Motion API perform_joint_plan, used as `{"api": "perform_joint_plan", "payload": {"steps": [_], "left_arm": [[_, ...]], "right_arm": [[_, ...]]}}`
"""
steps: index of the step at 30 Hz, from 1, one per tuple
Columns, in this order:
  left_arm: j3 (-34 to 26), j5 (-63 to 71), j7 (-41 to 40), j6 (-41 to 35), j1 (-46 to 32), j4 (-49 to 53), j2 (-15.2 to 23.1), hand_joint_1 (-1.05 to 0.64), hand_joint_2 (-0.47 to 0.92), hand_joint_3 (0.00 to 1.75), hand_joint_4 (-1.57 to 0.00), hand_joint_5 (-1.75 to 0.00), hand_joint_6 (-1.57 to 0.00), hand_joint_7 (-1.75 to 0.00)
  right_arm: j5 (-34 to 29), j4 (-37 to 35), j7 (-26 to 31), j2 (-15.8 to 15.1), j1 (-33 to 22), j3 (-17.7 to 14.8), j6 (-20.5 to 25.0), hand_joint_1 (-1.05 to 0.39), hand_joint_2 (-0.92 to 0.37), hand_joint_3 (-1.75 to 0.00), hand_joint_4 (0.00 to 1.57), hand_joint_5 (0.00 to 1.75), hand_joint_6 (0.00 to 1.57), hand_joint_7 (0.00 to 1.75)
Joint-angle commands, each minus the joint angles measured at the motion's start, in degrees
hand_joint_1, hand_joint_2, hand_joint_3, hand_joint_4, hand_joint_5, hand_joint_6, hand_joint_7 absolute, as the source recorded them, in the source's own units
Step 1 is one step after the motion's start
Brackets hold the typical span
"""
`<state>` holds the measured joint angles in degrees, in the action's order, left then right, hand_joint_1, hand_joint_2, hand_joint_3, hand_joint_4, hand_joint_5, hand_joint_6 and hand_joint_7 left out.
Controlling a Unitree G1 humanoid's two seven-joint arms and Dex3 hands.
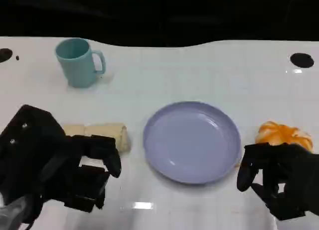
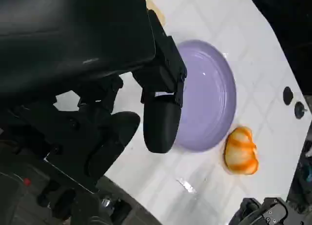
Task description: Grasp the towel on the left side of the plate with the left hand and place it into the plate.
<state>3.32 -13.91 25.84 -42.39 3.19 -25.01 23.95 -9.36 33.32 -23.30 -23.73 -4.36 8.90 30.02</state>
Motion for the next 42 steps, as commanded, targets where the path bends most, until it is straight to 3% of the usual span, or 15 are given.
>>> {"api": "perform_joint_plan", "payload": {"steps": [1,13,25,29,32,36,39,42], "left_arm": [[-0.1,0.2,0.2,0.3,0.2,0.3,0.9,-0.05,0.43,1.41,-0.85,-1.75,-0.76,-1.60],[0.1,1.1,-0.7,-2.1,0.6,-1.0,1.1,-0.06,0.44,1.40,-0.84,-1.75,-0.76,-1.59],[0.0,1.5,-0.2,1.7,0.1,0.5,1.1,-0.06,0.42,1.39,-0.84,-1.75,-0.76,-1.58],[-1.3,1.7,-3.3,0.8,-0.1,-0.2,-1.3,-0.05,0.43,1.35,-0.79,-1.75,-0.76,-1.51],[-2.5,1.9,-5.1,1.5,-0.6,-0.7,-2.9,-0.08,0.52,1.15,-0.72,-1.59,-0.71,-1.23],[-1.6,5.7,-6.5,8.9,-1.8,0.1,-2.6,-0.11,0.69,0.83,-0.58,-1.30,-0.67,-0.82],[-1.1,8.7,-7.7,13.2,-2.4,0.7,-2.6,-0.15,0.86,0.45,-0.55,-1.00,-0.66,-0.48],[-0.4,12.3,-8.6,19.8,-2.8,3.1,-2.3,-0.20,0.91,0.28,-0.44,-0.84,-0.59,-0.30]], "right_arm": [[0.0,0.6,0.0,-0.3,0.5,-0.2,0.8,0.00,-0.56,-1.08,0.72,1.75,0.71,1.39],[0.5,0.2,0.0,-0.1,0.5,-0.3,0.1,0.00,-0.57,-1.06,0.72,1.75,0.71,1.41],[0.0,0.4,-0.1,-0.4,0.5,-0.1,0.1,0.00,-0.56,-1.07,0.72,1.74,0.71,1.40],[0.0,0.6,-0.1,-0.3,0.6,-0.1,0.8,0.00,-0.56,-1.07,0.72,1.74,0.71,1.39],[-0.2,0.6,0.0,-0.3,0.7,0.1,0.9,0.00,-0.57,-1.07,0.72,1.74,0.71,1.40],[-0.6,1.1,0.1,-0.4,0.9,0.4,1.6,0.00,-0.58,-1.05,0.72,1.75,0.71,1.40],[-0.2,0.9,0.2,-0.2,0.8,0.3,1.1,0.01,-0.58,-1.05,0.72,1.75,0.70,1.40],[0.0,0.9,0.2,-0.1,0.7,0.3,1.0,0.01,-0.58,-1.05,0.72,1.75,0.70,1.40]]}}
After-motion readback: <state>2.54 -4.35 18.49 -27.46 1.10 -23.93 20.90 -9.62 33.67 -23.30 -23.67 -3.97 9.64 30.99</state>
